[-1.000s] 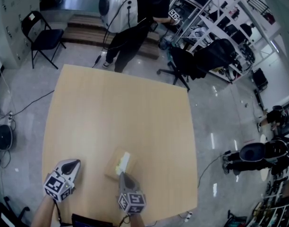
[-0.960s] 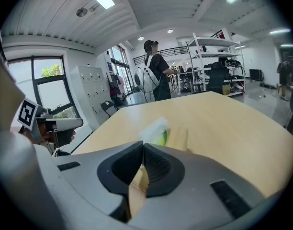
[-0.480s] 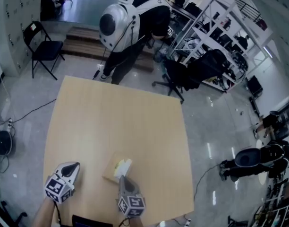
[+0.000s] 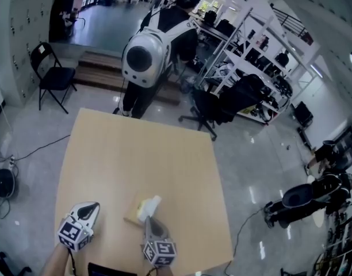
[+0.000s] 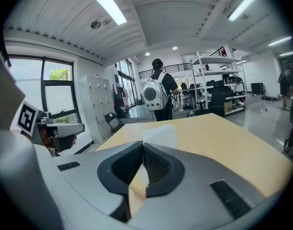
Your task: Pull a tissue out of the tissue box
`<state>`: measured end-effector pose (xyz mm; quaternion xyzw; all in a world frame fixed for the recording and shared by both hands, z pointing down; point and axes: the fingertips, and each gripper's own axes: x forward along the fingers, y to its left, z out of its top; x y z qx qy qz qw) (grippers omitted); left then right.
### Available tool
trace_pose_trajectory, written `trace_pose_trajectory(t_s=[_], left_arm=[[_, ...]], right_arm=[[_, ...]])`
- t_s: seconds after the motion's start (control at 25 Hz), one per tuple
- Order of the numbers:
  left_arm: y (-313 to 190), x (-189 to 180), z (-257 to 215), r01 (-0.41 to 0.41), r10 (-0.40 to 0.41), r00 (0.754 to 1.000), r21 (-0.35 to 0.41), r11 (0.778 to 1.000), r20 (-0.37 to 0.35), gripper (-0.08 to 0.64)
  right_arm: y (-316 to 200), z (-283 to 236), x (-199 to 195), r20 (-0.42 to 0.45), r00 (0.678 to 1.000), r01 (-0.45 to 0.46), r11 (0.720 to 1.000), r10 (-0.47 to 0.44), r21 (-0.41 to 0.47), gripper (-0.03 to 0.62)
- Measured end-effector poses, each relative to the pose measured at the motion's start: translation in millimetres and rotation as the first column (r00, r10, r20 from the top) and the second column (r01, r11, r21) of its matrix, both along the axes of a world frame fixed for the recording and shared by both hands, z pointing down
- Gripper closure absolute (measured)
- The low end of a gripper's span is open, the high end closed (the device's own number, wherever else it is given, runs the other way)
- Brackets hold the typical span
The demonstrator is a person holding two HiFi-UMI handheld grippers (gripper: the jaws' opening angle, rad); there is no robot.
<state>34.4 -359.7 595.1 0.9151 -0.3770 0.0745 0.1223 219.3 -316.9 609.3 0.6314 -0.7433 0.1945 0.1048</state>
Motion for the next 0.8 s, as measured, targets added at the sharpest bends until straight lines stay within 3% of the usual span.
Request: trace_pose_trajectory(t_s=[0.48, 0.8], left_arm=[[20.5, -2.3, -54.6, 0.002, 0.000, 1.000, 0.108, 0.994, -0.018, 0.552], [55.3, -9.8, -64.1, 0.003, -0.002, 1.000, 0.158, 0.987, -0.006, 0.552]], right_arm=[[20.8, -56.9, 1.1, -0.016, 1.000, -0.012, 0.993, 0.014, 0.119, 0.578], [57.3, -73.6, -4.4, -0.013, 1.000, -0.011, 0.986, 0.013, 0.169, 0.578]])
